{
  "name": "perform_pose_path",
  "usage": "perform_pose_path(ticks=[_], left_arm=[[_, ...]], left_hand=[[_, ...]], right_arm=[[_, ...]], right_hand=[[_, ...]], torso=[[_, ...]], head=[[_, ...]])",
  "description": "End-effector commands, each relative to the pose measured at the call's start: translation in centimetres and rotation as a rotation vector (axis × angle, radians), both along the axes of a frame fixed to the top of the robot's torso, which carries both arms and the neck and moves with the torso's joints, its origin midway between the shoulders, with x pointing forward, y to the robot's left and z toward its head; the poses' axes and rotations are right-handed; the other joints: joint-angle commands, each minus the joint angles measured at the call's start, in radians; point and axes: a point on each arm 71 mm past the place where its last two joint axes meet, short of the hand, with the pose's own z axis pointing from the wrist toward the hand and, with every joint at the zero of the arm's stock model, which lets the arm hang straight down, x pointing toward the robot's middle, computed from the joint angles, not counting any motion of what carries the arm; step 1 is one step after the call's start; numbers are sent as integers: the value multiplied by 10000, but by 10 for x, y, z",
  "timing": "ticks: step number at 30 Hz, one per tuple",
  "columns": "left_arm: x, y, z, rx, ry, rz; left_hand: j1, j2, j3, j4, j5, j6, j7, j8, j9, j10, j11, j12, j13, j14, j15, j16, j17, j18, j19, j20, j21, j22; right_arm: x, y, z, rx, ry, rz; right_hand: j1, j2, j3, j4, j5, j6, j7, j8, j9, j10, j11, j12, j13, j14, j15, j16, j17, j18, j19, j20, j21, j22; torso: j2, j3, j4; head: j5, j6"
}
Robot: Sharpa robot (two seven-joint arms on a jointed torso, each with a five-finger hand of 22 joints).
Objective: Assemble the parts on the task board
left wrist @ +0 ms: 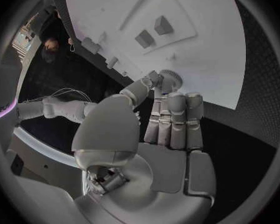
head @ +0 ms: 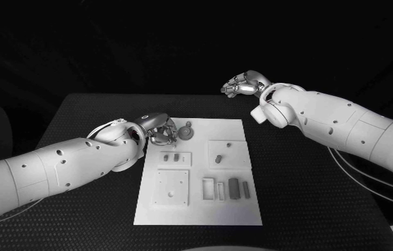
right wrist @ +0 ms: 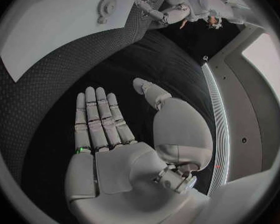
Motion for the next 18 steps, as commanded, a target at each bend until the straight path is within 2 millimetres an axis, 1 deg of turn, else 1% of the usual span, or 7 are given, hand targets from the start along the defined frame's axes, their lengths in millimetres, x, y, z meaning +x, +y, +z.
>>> perform_pose_path(ticks=[1,4,7,13,18], left_arm=[[-2,0,-1,38,259,-107],[-3,0,-1,98,320,-126],[-2,0,-2,315,223,-169],[4,4,-4,568,157,-79],[6,3,-7,706,218,-129]], left_hand=[[-4,42,62,20,68,49,-6,38,0,99,3,26,12,-10,-79,-20,-17,122,39,-575,-7,96],[-3,42,63,20,68,49,-6,38,0,100,3,25,12,-10,-80,-21,-18,121,39,-575,-7,96],[-1,43,65,20,68,50,-7,39,-1,102,2,23,12,-11,-80,-22,-20,121,39,-575,-9,95],[8,42,75,15,67,53,-9,41,-5,110,0,15,11,-14,-82,-30,-27,118,36,-578,-14,93],[11,39,81,14,68,57,-11,43,-8,118,-1,11,11,-18,-83,-36,-34,114,33,-579,-18,92]], right_arm=[[0,0,0,15,8,125],[-1,1,0,16,10,131],[-1,0,0,16,8,128],[-1,1,0,19,6,136],[-1,1,0,23,3,144]], right_hand=[[28,44,-70,-13,49,-76,242,36,-17,51,-18,-52,-7,-62,-9,-38,-14,-116,-55,19,-55,13],[28,44,-70,-13,49,-76,242,36,-17,52,-18,-52,-7,-62,-9,-38,-14,-116,-55,19,-55,13],[28,43,-70,-13,49,-76,242,36,-18,52,-18,-53,-7,-62,-9,-38,-14,-115,-55,19,-56,14],[29,45,-69,-13,50,-77,243,37,-19,53,-18,-55,-6,-62,-9,-38,-14,-115,-53,20,-59,17],[30,45,-69,-13,50,-77,243,38,-20,54,-18,-57,-7,-62,-9,-38,-14,-115,-52,20,-62,20]], torso=[[3,-2,-6],[6,0,-3],[7,7,-20],[12,16,-32],[11,13,-36]], head=[[14,-10],[23,-23],[37,-23],[71,-24],[70,-35]])
